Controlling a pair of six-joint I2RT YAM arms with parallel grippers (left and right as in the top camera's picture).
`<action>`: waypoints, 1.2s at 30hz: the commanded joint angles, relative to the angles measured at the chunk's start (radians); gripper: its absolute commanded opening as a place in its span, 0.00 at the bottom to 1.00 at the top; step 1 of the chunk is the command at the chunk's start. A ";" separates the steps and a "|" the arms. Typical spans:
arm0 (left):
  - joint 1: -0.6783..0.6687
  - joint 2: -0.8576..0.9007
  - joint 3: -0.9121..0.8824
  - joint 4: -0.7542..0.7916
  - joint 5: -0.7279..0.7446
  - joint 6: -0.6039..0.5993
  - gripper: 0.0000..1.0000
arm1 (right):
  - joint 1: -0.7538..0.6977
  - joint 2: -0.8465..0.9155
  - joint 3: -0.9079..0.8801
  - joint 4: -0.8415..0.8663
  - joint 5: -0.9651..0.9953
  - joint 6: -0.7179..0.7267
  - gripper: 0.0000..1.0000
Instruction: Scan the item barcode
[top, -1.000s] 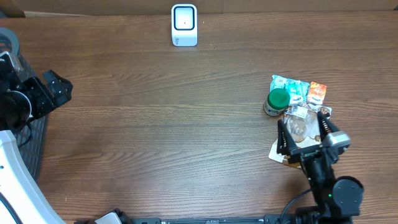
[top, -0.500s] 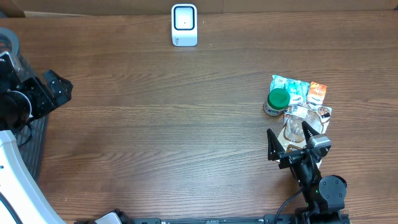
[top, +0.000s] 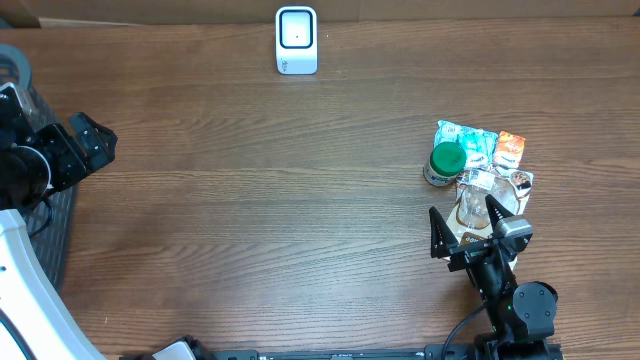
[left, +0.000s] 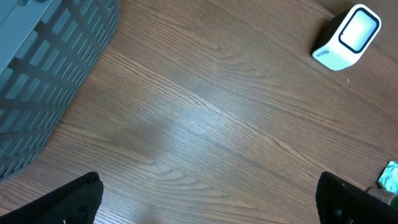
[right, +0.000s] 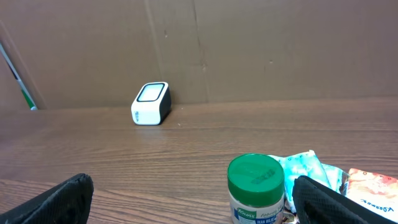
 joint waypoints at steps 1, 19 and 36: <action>0.002 0.002 0.012 0.001 0.008 0.019 1.00 | 0.006 -0.011 -0.011 0.005 -0.005 0.003 1.00; -0.388 -0.224 -0.114 0.198 -0.256 0.039 1.00 | 0.006 -0.011 -0.011 0.005 -0.005 0.003 1.00; -0.533 -0.953 -1.365 1.358 -0.108 0.068 1.00 | 0.006 -0.011 -0.011 0.005 -0.005 0.003 1.00</action>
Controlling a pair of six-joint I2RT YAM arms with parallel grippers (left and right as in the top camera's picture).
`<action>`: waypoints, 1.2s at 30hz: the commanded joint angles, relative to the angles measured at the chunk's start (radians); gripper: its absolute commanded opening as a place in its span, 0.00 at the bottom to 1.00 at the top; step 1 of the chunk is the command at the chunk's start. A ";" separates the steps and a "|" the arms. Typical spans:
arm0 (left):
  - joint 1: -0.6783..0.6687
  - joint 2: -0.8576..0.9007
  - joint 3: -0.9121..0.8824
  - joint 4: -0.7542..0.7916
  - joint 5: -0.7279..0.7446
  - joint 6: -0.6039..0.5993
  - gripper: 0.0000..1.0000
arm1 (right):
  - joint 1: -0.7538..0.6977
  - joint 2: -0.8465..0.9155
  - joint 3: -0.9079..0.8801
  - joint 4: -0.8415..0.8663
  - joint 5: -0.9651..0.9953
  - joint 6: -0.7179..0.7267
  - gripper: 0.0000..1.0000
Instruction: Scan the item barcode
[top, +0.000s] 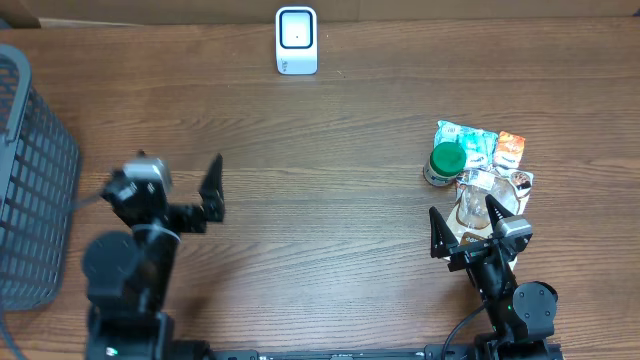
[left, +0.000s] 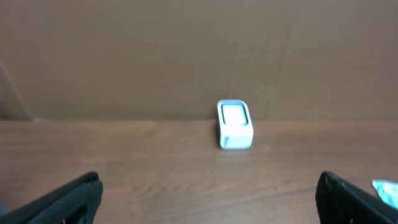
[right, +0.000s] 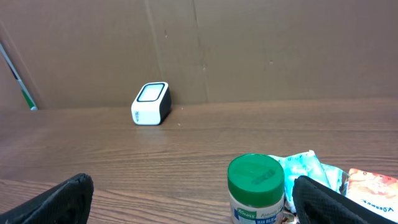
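The white barcode scanner (top: 296, 40) stands at the table's far edge, facing forward, and shows as the scanner (left: 235, 124) and the scanner (right: 151, 104) in both wrist views. The items lie in a cluster at the right: a green-lidded jar (top: 445, 162) (right: 256, 186), a teal packet (top: 468, 142) (right: 305, 167), an orange packet (top: 511, 150) (right: 373, 194) and a clear pouch (top: 478, 196). My right gripper (top: 467, 226) (right: 193, 206) is open just in front of the cluster, holding nothing. My left gripper (top: 175, 195) (left: 208, 205) is open and empty at left-centre, pointing towards the scanner.
A grey mesh basket (top: 35, 180) stands at the table's left edge, beside the left arm. A brown cardboard wall (left: 186, 56) runs behind the scanner. The teal packet's edge (left: 389, 188) just shows at the right of the left wrist view.
The left arm has moved from the far left, by the basket, to left-centre of the table, and its camera now faces the scanner head-on. The right arm and the items have not moved.
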 joint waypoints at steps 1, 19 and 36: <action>-0.007 -0.119 -0.191 0.118 0.059 0.019 1.00 | 0.006 -0.011 -0.011 0.004 -0.005 0.004 1.00; -0.007 -0.401 -0.612 0.335 0.014 0.035 0.99 | 0.006 -0.011 -0.011 0.004 -0.005 0.004 1.00; -0.006 -0.543 -0.621 0.140 0.026 -0.015 1.00 | 0.006 -0.011 -0.011 0.004 -0.005 0.004 1.00</action>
